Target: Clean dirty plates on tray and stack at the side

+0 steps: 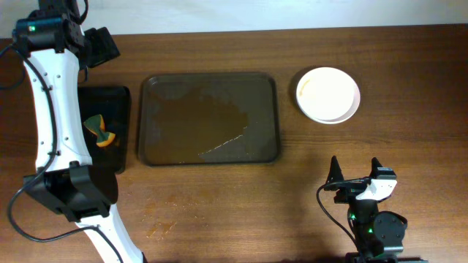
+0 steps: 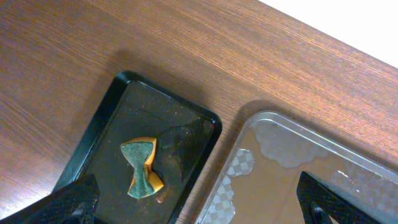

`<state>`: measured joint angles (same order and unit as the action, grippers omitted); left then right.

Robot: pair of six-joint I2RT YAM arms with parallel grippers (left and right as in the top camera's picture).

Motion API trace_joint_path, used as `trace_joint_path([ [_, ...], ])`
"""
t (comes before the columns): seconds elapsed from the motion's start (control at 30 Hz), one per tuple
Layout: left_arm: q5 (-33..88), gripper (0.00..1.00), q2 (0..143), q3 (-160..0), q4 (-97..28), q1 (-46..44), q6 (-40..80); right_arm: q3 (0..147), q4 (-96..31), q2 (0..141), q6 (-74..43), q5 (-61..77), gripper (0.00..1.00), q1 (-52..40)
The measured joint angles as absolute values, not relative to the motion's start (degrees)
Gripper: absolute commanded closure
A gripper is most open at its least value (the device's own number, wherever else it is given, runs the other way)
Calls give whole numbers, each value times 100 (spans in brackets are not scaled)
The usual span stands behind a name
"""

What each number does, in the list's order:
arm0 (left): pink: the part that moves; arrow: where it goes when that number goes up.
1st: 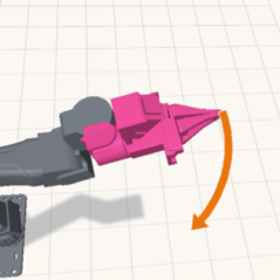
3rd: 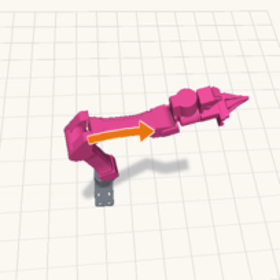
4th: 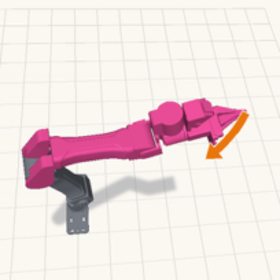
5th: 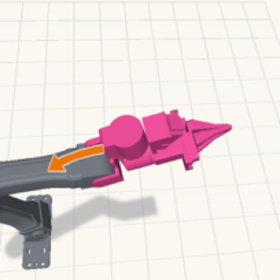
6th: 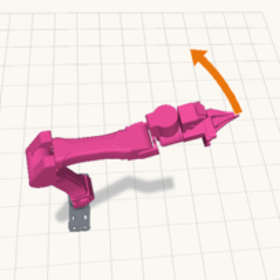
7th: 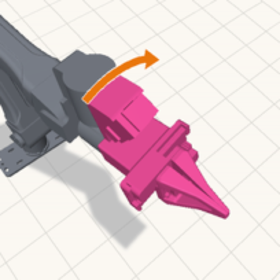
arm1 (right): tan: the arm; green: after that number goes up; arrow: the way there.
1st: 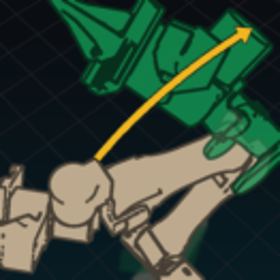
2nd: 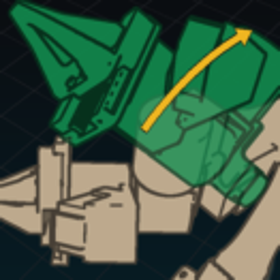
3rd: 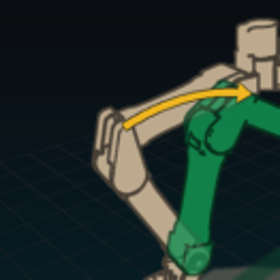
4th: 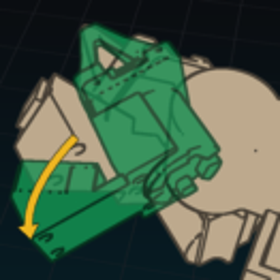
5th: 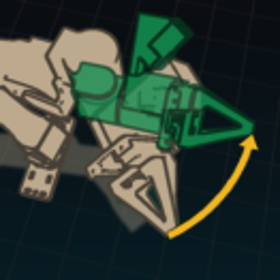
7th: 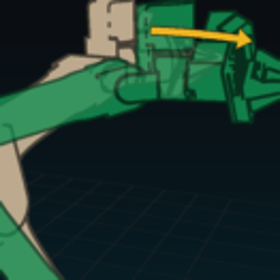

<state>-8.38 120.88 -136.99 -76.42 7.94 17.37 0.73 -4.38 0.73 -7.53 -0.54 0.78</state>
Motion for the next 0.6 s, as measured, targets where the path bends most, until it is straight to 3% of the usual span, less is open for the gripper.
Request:
trace_joint_path([
  [0.17, -1098, 0, 12036, -13655, -7596, 794, 1737, 73, -438, 73, -753, -51, 2, 78],
  [0.27, -1199, 0, 11375, -12816, -6547, 794, 1737, 73, -438, 73, -753, -51, 2, 78],
  [0.6, -233, 0, 6969, -5907, -1164, 788, -141, 75, -434, 64, -751, -36, 2, 78],
])
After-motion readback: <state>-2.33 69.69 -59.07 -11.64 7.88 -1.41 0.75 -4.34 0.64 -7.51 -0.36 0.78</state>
